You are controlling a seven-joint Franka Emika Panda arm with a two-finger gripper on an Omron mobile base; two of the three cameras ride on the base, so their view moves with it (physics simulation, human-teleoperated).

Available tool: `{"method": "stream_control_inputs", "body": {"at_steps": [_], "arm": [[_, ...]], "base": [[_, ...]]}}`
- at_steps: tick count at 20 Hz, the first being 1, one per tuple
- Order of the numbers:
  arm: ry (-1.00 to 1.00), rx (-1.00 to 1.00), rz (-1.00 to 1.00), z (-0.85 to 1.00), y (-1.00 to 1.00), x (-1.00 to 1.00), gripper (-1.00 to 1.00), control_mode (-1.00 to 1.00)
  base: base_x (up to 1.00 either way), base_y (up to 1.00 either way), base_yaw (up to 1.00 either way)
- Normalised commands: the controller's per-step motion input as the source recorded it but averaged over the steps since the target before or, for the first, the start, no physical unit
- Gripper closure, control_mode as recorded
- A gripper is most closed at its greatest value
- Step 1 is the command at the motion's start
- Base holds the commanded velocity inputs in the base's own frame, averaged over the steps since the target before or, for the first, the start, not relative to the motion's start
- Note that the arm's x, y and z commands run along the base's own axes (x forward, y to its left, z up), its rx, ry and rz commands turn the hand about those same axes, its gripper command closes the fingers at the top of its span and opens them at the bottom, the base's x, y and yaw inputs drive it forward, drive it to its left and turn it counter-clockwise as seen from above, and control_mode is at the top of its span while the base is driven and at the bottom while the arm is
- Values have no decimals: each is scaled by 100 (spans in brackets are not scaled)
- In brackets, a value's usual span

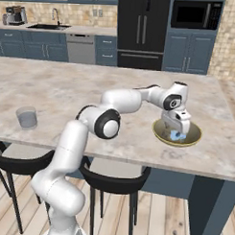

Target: There are four ice cubes in the ice bowl. Place two ice cubes in each glass of water.

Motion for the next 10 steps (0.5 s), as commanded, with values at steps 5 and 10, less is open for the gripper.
{"method": "stream_control_inputs", "body": {"at_steps": [5, 10], "arm": [[0, 0, -23, -17, 3, 13, -100, -100], [-1, 0, -1, -27, 0, 33, -100, -100]], "base": [[0, 0, 0], [0, 0, 0]]}}
